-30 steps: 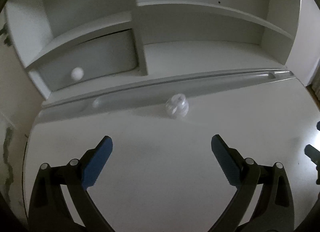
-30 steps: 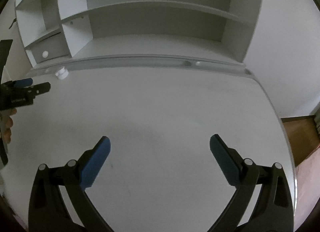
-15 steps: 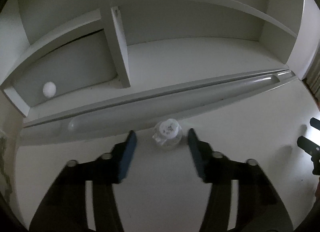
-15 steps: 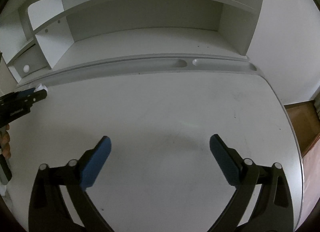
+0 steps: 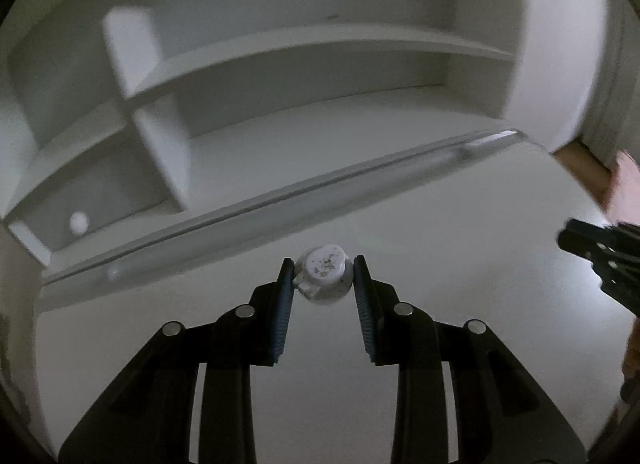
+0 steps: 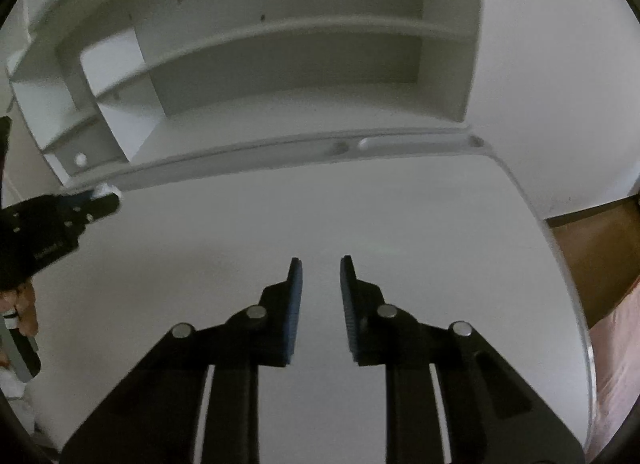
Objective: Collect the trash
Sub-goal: 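Grasp the small white bottle cap with the left tool, then carry the white cap over the bin and open the left tool, then swing both open tools back toward the desk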
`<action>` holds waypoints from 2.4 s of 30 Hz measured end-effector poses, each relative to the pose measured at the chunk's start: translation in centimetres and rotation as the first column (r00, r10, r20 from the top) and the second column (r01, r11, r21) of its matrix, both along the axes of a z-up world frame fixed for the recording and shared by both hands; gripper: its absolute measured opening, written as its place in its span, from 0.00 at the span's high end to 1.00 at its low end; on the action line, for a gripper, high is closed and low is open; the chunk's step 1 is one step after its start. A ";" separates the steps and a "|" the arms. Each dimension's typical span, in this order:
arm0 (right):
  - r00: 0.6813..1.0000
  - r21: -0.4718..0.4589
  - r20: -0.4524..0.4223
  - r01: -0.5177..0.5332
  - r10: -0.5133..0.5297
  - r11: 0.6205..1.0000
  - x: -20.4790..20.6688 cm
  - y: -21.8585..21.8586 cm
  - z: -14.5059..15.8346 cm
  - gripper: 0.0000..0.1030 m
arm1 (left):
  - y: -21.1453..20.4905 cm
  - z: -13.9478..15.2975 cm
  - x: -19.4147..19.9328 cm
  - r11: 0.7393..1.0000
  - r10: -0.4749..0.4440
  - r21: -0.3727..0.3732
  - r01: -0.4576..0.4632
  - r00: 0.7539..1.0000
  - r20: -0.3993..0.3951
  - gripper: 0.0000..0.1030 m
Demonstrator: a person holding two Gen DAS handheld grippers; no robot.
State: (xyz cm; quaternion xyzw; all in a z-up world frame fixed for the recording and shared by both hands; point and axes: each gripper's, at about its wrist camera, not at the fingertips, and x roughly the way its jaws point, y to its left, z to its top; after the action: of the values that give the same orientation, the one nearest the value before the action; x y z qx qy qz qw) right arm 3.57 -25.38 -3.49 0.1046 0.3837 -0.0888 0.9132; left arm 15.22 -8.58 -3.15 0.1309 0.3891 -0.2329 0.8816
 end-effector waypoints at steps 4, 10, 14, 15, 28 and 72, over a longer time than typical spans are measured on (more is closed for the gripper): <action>0.995 0.012 0.057 0.076 -0.076 0.997 -5.9 -4.2 1.5 0.86 | -5.5 1.9 -5.7 0.985 -0.165 -0.047 0.166 0.986 0.009 0.72; 0.945 0.026 0.080 0.315 -0.316 0.949 -19.4 -13.4 2.1 0.87 | -17.3 3.3 -17.4 0.874 -0.481 -0.074 0.481 0.877 0.017 0.72; 0.890 0.031 0.045 0.452 -0.453 0.891 -28.6 -18.1 0.7 0.87 | -25.7 1.9 -26.1 0.744 -0.667 -0.060 0.665 0.744 -0.028 0.72; 0.876 0.036 0.035 0.481 -0.482 0.876 -30.8 -19.1 0.0 0.87 | -27.7 1.4 -28.5 0.701 -0.714 -0.059 0.711 0.699 -0.043 0.72; 0.791 0.301 -0.383 0.595 -0.476 0.745 -38.8 -29.6 -22.1 0.87 | -41.3 -16.8 -37.4 0.572 -0.729 0.109 0.813 0.565 -0.386 0.72; 0.742 -0.005 0.299 0.629 -0.599 0.777 -31.5 -14.5 1.2 0.06 | -14.2 6.7 -26.9 0.956 -0.174 -0.163 0.243 0.920 0.352 0.06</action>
State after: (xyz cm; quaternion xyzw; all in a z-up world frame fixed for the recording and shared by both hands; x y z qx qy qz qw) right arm -27.96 -39.86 -2.25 0.1884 0.1888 -0.3891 0.8817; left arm -11.66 -22.80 3.52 0.1186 0.1919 -0.3389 0.9134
